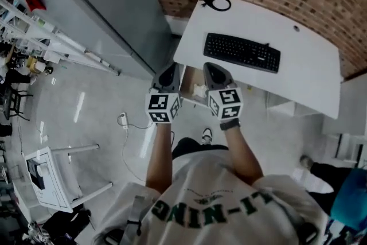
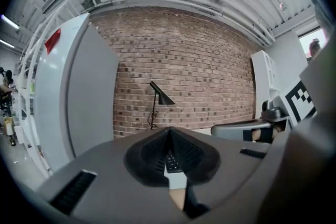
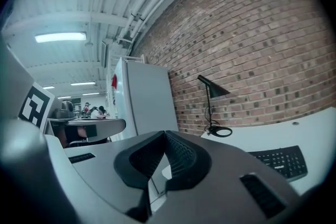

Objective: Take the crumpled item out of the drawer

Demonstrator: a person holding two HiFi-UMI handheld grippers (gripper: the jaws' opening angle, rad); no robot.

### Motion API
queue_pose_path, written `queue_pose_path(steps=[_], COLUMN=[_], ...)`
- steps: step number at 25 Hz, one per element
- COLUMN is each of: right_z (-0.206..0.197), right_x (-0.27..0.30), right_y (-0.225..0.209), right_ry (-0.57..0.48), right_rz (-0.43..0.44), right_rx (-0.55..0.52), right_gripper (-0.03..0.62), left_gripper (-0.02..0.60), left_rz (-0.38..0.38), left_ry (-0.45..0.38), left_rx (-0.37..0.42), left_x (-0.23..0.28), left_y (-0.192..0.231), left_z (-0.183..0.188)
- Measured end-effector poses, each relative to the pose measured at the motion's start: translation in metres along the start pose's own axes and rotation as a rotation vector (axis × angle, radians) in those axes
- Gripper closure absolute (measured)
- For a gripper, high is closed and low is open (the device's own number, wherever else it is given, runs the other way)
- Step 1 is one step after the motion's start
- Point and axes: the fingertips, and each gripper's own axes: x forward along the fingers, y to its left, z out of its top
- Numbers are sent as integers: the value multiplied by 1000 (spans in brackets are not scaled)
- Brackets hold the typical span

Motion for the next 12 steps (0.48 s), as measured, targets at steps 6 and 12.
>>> queue_pose_path(steps=[6, 12], right_z=[-34, -69], right_x=[-15, -21], right_y=[-57, -73], right_ry=[47, 119], right_rz=[-129, -219], right_rx=[39, 56], right_gripper=[589, 589], left_gripper=[585, 586], left_rz=[-145, -255], left_ry=[40, 89], left_rx=[3, -20], left_x=[51, 72], left_y=[-45, -56], left_z=[-26, -53])
